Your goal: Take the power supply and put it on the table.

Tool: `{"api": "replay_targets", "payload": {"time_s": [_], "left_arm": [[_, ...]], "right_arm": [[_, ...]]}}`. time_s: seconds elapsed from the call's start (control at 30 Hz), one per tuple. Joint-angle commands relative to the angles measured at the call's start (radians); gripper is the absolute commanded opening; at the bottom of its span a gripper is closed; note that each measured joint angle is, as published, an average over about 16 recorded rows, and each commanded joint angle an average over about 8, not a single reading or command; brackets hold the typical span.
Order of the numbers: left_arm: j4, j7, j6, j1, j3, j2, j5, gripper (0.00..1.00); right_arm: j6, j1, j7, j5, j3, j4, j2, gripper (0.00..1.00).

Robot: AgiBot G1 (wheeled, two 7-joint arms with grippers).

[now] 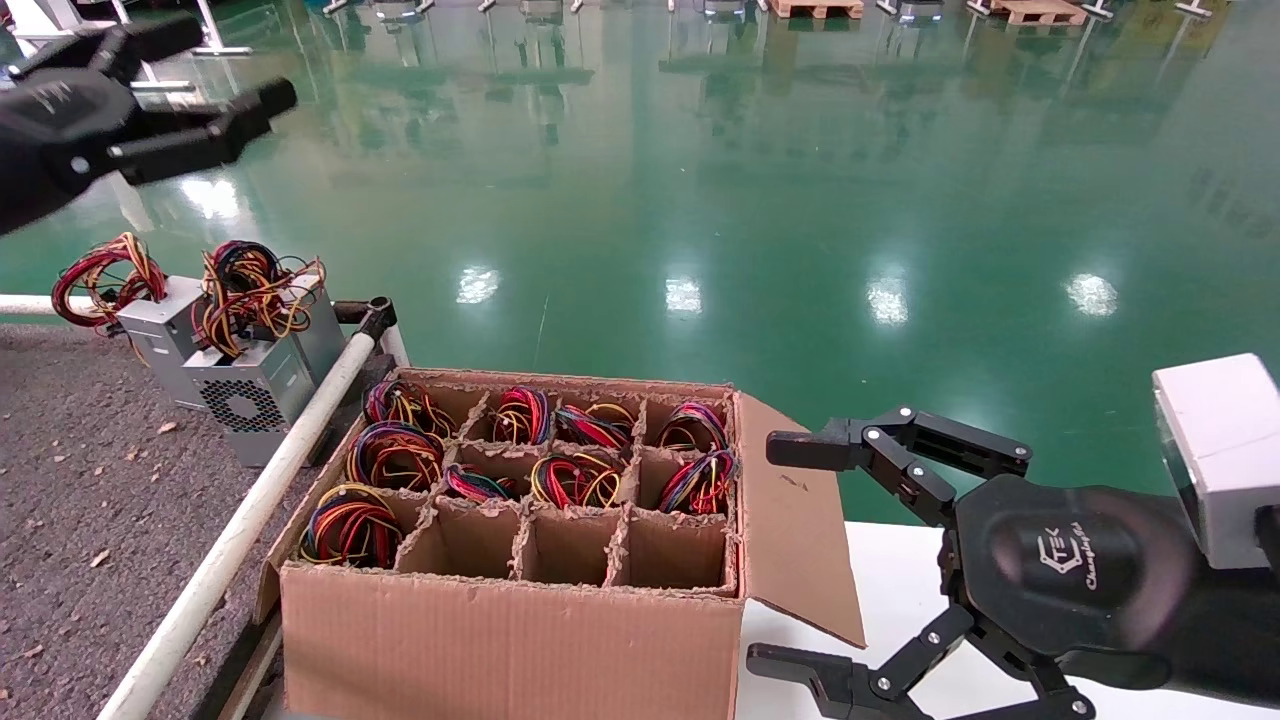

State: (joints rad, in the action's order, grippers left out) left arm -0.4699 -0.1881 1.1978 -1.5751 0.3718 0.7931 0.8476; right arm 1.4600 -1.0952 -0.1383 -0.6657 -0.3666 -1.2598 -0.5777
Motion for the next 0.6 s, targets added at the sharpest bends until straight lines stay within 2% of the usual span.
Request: {"api": "replay_targets", "payload": {"time_s": [0.03, 0.6], "left_arm": [[-0.039, 0.018, 0.014, 0.024, -0.004, -0.009, -0.006, 1.00], [-0.371, 0.171, 0.136, 0.228, -0.042, -0.083, -0.053, 1.00]], "right_arm": [[0.000, 0.000, 0.000, 0.000, 0.000, 0.000, 0.000, 1.00], [0.000, 0.000, 0.000, 0.000, 0.000, 0.000, 0.000, 1.00]]}}
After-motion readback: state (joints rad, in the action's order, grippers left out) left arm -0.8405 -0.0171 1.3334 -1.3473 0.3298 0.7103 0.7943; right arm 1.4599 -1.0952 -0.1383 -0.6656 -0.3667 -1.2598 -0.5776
